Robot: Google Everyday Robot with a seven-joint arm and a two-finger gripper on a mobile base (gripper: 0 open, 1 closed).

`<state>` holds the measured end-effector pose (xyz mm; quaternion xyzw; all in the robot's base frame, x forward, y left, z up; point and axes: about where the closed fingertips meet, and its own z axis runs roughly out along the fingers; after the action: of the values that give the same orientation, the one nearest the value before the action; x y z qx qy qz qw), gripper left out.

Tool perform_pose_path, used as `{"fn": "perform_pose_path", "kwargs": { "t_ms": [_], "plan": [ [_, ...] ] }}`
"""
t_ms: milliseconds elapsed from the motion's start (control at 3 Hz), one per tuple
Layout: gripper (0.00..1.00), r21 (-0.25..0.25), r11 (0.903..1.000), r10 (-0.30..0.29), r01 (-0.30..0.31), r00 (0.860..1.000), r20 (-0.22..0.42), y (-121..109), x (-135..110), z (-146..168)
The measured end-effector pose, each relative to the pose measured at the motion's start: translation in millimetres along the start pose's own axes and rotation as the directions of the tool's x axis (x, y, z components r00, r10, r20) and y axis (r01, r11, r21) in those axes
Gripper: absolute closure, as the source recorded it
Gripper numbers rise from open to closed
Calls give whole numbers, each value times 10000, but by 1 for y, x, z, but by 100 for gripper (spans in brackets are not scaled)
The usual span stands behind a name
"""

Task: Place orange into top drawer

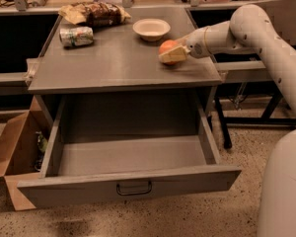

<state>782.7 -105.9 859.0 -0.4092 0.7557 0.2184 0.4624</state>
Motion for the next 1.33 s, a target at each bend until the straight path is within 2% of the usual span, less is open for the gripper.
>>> {"fn": "perform_pose_path", "kwargs": {
  "t_ms": [333, 667, 1000, 1333],
  "plan": [
    [64, -313, 9992, -234, 245, 9991, 364, 16, -8, -4],
    [89, -398, 9952, -849, 890, 9918, 960, 43, -28, -36],
    [100, -427, 9949, -874, 918, 9916, 955, 44, -27, -36],
    [100, -431, 9948, -875, 920, 9916, 956, 44, -27, -36]
  ]
}}
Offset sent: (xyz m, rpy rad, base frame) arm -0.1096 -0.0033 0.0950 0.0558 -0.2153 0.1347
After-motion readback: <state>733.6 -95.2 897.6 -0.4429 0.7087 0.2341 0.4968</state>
